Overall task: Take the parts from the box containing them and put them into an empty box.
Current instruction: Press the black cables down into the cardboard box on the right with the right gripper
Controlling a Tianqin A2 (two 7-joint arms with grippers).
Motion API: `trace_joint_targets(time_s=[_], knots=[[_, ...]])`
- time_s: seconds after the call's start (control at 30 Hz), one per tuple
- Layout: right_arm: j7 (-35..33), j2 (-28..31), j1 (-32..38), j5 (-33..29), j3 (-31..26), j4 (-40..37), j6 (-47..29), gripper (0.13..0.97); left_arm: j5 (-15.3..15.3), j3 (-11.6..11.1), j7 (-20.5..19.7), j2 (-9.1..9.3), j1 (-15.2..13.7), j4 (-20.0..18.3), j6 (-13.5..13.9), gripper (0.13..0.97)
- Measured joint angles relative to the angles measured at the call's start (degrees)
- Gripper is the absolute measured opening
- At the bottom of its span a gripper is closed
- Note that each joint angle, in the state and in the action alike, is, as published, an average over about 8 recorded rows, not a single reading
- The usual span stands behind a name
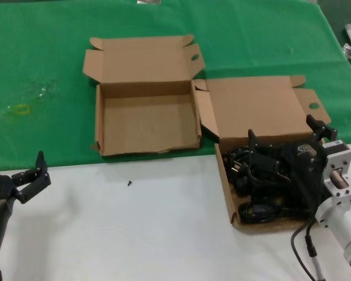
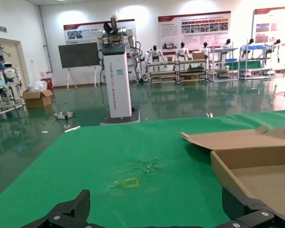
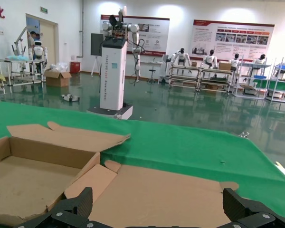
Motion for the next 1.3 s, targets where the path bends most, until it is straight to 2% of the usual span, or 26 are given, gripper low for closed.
trace_joint_targets(time_s=[0.87, 1.17, 1.3], knots=[[0.0, 0.0, 0.0, 0.0, 0.0, 0.0, 0.0, 0.966, 0.0, 0.0, 0.0, 0.00, 0.0, 0.0, 0.0, 0.964], [0.1, 0.3, 0.5, 0.0, -0.9, -0.4, 0.2, 0.966, 0.0, 0.0, 0.0, 0.00, 0.0, 0.0, 0.0, 0.911], [-0.1, 0.5, 0.8, -0.1, -1.1, -0.8, 0.2, 0.966, 0.0, 0.0, 0.0, 0.00, 0.0, 0.0, 0.0, 0.849]])
